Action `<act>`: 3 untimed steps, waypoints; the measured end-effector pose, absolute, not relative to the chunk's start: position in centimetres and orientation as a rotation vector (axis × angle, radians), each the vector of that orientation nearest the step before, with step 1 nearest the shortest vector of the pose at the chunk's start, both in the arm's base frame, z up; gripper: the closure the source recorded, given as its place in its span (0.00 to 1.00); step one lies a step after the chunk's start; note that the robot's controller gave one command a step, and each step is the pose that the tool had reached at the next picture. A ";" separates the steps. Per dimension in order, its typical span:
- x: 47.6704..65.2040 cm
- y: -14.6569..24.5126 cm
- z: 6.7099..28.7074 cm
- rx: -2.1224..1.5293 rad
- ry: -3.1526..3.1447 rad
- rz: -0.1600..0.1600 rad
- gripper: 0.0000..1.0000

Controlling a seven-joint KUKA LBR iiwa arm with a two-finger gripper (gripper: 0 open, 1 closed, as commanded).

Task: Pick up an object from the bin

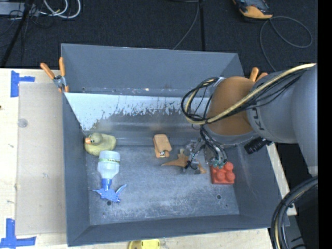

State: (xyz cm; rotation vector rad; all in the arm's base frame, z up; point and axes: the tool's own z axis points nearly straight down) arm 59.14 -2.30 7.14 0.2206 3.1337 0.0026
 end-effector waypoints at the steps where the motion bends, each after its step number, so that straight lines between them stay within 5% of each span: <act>1: 59.1 -2.3 7.5 0.220 3.136 0.002 1.00; 3: 58.9 -2.3 10.3 0.220 3.141 0.004 1.00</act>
Offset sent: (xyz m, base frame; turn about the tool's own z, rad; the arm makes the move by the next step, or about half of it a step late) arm -0.0001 0.0001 0.0739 0.0000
